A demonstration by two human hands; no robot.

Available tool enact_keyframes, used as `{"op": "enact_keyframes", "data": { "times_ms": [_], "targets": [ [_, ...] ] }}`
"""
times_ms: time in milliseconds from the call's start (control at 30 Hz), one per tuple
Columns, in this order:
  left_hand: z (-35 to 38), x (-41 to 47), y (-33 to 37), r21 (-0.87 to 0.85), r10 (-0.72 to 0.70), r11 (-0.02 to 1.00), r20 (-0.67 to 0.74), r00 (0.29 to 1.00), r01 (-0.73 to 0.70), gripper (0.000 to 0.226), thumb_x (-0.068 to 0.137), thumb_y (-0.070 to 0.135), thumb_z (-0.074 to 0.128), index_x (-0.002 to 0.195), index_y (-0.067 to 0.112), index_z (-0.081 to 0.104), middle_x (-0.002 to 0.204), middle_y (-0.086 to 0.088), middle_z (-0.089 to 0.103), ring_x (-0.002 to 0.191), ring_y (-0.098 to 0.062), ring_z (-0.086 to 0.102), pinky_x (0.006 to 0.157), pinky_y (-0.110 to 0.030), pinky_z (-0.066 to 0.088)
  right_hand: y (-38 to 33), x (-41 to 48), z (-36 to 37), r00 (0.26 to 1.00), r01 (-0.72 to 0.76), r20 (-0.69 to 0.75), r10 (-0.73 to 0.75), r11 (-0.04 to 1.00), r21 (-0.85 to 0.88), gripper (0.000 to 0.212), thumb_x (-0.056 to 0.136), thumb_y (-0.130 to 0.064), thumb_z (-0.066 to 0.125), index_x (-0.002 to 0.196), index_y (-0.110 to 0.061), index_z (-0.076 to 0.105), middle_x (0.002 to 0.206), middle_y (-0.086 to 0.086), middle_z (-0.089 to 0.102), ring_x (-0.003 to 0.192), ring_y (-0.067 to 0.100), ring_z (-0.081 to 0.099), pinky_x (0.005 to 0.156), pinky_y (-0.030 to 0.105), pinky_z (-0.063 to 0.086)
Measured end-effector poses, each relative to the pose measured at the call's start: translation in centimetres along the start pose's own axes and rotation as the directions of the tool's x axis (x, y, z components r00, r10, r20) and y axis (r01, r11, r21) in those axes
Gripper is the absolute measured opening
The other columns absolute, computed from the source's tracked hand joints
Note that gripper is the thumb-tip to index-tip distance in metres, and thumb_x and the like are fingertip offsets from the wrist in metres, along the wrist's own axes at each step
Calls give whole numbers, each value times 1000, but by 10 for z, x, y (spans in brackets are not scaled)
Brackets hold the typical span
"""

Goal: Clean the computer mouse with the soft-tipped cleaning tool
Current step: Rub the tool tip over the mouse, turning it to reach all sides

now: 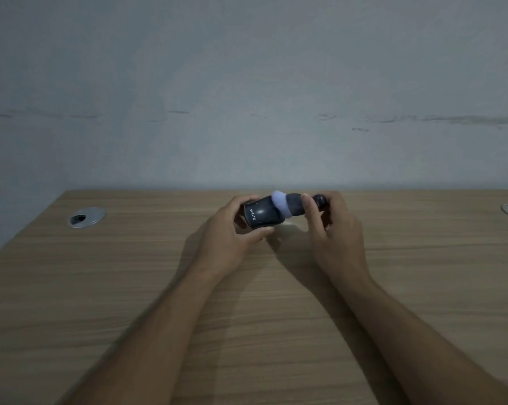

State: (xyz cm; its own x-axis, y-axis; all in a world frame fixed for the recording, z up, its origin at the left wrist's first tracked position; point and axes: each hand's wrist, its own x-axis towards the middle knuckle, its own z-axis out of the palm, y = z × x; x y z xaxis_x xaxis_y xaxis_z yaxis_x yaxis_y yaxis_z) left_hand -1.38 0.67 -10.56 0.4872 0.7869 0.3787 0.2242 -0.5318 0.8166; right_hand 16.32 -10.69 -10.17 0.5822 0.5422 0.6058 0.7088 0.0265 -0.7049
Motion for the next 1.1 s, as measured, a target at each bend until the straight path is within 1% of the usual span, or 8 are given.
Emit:
{"op": "enact_keyframes", "data": {
  "times_ms": [133, 367, 467, 533, 667, 900, 1000, 1100],
  "targets": [
    [-4, 0, 5, 28, -2, 1000, 1, 1000, 2, 55, 86, 19, 91, 136, 29, 70, 121, 14, 78, 101, 21, 65, 78, 3, 44, -9, -8, 4, 987, 149, 53, -149, 989, 1, 9, 106, -29, 70, 104, -20, 70, 75, -16, 63, 67, -2, 62, 62, 8, 38],
    [0, -6, 15, -4, 25, 1000, 19, 1000, -25, 53, 86, 28, 93, 134, 28, 70, 116, 16, 77, 102, 15, 64, 78, 5, 42, 14, 3, -7, 999, -41, -6, 41, 999, 7, 16, 107, -35, 67, 107, -20, 72, 73, -17, 62, 65, -1, 62, 61, 9, 37],
    [-1, -5, 14, 57, 38, 998, -4, 999, -38, 53, 88, 24, 91, 135, 32, 69, 112, 19, 75, 94, 26, 61, 75, 5, 41, 0, -5, -6, 996, 77, 31, -78, 996, 37, 12, 108, -30, 65, 113, -19, 70, 83, -18, 66, 70, -4, 63, 67, 8, 40],
    [-1, -5, 13, 83, 47, 995, -7, 999, -47, 58, 87, 14, 87, 138, 33, 69, 114, 21, 73, 93, 28, 60, 73, 3, 42, -8, -11, -3, 976, 197, 86, -202, 978, 63, 12, 108, -24, 67, 117, -16, 70, 92, -16, 67, 67, 4, 62, 66, 12, 42],
    [0, -2, 8, 76, 106, 992, -17, 994, -105, 66, 84, 12, 87, 142, 37, 67, 130, 22, 74, 109, 14, 66, 83, -9, 48, -7, -10, 4, 976, 213, 47, -214, 977, 21, 11, 106, -25, 69, 113, -15, 71, 88, -10, 66, 65, 3, 56, 67, 12, 41],
    [2, -2, 4, 33, 142, 990, -28, 990, -141, 68, 83, 15, 93, 143, 34, 67, 133, 22, 74, 117, 11, 65, 88, 0, 42, 12, 2, -4, 999, 25, -43, -27, 999, -40, 13, 106, -31, 68, 107, -19, 71, 84, -9, 69, 69, 6, 62, 63, 15, 40],
    [2, 0, 1, 52, 153, 987, -47, 987, -151, 70, 81, 7, 91, 141, 34, 69, 133, 22, 74, 117, 10, 65, 88, -2, 42, 1, -1, -4, 995, 92, -27, -92, 996, -4, 10, 106, -27, 68, 109, -18, 71, 85, -11, 68, 73, 10, 63, 63, 10, 41],
    [1, 2, -3, 78, 161, 985, -64, 985, -156, 70, 81, -4, 83, 139, 34, 71, 132, 20, 74, 117, 6, 67, 88, -9, 45, -10, -6, 1, 974, 225, 10, -226, 974, 25, 15, 105, -29, 69, 110, -14, 72, 91, -7, 69, 66, 14, 61, 64, 15, 43]
  ]
}}
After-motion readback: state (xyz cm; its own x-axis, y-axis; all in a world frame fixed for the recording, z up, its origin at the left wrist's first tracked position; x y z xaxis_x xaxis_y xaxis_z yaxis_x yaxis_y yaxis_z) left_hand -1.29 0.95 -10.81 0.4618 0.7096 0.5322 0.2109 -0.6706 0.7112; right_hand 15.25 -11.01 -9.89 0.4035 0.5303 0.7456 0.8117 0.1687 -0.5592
